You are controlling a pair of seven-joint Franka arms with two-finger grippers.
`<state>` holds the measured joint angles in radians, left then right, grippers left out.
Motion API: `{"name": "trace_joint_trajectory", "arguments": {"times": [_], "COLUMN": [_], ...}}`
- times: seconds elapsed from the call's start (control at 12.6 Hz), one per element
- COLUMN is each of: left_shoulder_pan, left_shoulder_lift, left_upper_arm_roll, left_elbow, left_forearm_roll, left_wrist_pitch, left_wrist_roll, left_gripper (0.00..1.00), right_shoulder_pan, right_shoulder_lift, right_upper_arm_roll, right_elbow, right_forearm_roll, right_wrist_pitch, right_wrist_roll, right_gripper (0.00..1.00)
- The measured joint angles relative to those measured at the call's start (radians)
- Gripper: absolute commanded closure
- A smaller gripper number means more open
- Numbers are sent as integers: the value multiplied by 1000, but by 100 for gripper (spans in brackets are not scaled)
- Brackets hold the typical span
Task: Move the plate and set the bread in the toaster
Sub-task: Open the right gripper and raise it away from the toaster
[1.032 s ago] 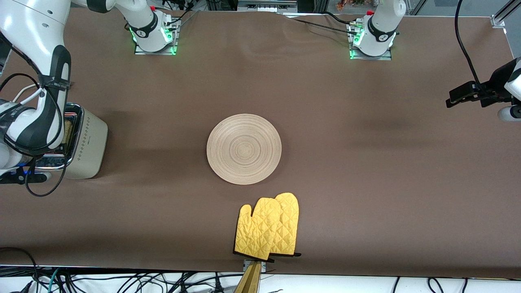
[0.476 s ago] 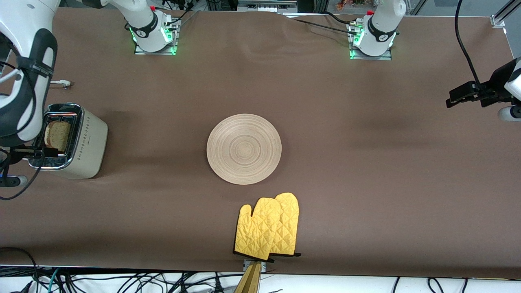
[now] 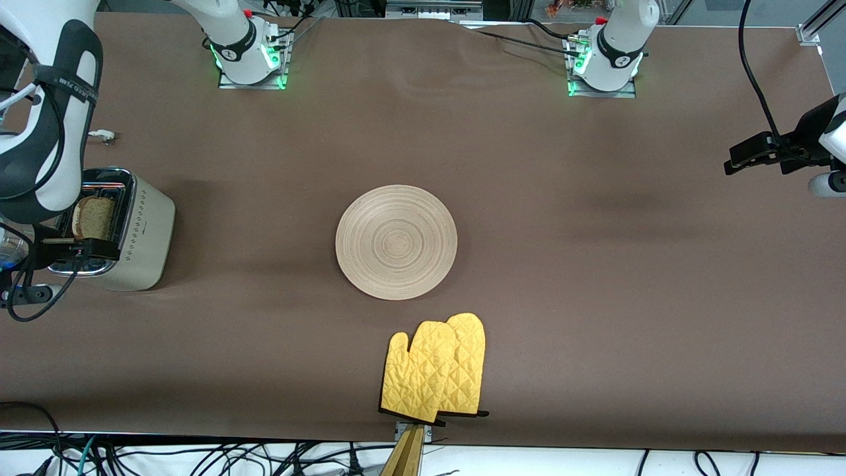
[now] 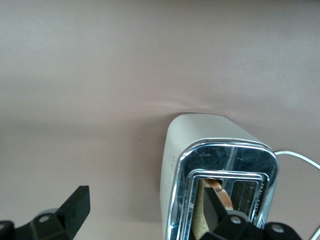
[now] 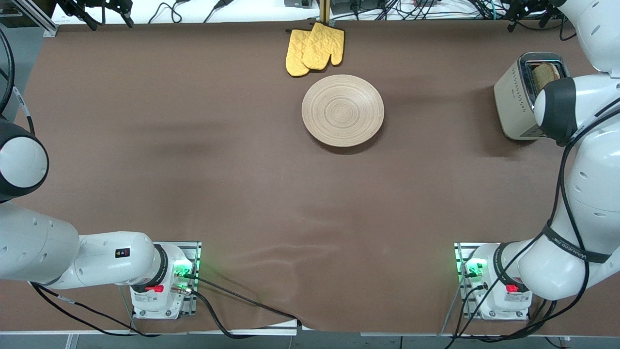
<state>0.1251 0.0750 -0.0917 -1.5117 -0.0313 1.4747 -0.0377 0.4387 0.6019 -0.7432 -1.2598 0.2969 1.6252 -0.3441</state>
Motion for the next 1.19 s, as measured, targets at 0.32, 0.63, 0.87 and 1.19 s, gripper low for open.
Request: {"name": "trace_joint_trajectory", "arguments": {"times": [0.32, 0.63, 0.87, 1.19], "left_shoulder_pan": [0, 0, 0, 0], "left_shoulder_lift": [0, 1, 0, 1], "left_upper_arm_roll": [0, 0, 0, 0], "left_elbow": [0, 0, 0, 0], "left_forearm_roll": [0, 0, 0, 0], "left_wrist_pitch": [0, 0, 0, 0], "left_wrist_roll": [0, 0, 0, 0], "left_gripper": [0, 0, 0, 0], "right_shoulder_pan": [-209, -340, -384, -438], "right_shoulder_lift": [-143, -333, -387, -449], "right_upper_arm_roll": [363, 565, 598, 674], "right_elbow": [-34, -164, -211, -235], "right_forearm_roll": [-99, -182, -232, -267], "right_wrist_pitch": [-23, -35, -35, -33], "right_wrist_roll": [220, 265, 265, 270], "right_gripper": [0, 0, 0, 0]}}
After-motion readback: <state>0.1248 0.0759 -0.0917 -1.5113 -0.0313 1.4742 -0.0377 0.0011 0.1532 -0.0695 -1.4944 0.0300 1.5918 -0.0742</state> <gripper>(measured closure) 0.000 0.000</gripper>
